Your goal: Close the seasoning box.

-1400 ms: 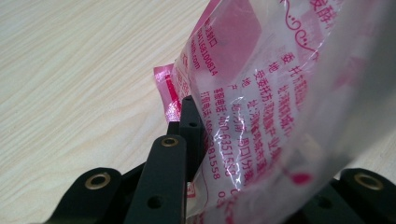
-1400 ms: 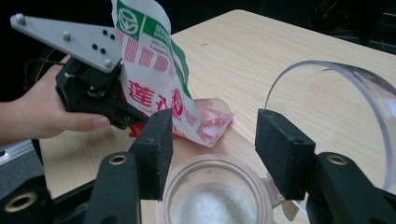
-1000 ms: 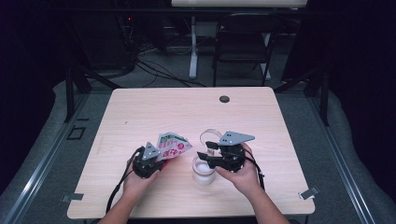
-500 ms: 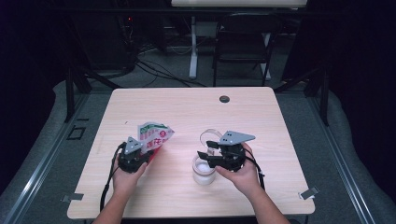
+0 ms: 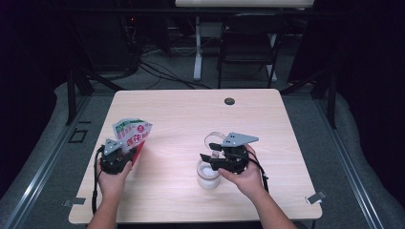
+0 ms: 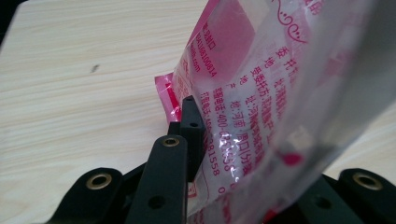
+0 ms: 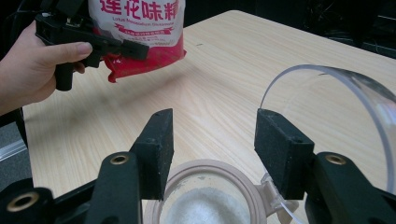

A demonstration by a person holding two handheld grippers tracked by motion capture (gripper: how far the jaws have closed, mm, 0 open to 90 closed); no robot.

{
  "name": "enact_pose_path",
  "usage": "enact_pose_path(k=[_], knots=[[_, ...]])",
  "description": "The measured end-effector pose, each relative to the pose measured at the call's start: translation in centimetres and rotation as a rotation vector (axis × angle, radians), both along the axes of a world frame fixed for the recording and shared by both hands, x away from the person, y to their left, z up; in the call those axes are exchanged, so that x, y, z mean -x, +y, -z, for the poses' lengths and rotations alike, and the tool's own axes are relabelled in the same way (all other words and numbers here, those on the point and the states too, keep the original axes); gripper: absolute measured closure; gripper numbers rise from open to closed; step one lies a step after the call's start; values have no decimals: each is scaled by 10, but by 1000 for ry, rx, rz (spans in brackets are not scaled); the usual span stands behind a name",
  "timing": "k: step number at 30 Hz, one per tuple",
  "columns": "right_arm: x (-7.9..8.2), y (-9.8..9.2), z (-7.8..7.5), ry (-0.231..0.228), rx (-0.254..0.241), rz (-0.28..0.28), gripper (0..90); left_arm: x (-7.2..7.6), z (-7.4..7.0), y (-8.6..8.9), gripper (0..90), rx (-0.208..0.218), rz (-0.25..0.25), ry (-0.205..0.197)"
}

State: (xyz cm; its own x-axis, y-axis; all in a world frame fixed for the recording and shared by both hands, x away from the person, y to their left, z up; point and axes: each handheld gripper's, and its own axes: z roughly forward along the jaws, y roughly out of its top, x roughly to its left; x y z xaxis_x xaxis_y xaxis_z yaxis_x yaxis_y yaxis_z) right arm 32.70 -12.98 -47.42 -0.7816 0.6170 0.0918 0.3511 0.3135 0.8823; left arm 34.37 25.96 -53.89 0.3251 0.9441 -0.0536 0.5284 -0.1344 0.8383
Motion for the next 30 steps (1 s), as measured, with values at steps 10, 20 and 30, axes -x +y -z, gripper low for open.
enact_pose_path(k=[10,20,30], knots=[[-3,6,1,3,-8,-13,473,1,4,14,791,-38,-73,21],[-6,9,1,7,-6,-24,471,-2,13,26,788,-46,-123,67],[-7,10,1,9,-12,-26,470,-2,18,36,788,-19,-177,90]])
